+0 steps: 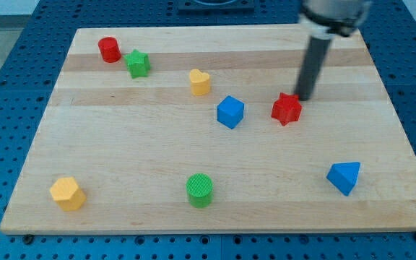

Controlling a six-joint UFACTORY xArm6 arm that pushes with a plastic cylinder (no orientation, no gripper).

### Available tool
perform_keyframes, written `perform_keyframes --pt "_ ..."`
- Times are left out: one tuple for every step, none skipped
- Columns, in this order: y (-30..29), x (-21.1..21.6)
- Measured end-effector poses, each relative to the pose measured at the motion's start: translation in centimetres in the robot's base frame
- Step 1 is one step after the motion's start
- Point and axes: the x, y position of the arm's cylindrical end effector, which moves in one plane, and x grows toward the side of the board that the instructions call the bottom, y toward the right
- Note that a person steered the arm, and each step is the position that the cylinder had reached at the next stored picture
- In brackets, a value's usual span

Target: Put the red star at the top right of the green circle

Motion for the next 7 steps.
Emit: perform_keyframes --pt "-4.6 4.4" --pt "-5.3 5.3" --pt "-4.7 2.3" --pt "-2.3 2.6" --pt "-1.2 4.2" --pt "-0.9 5.9" --pt "2.4 6.0"
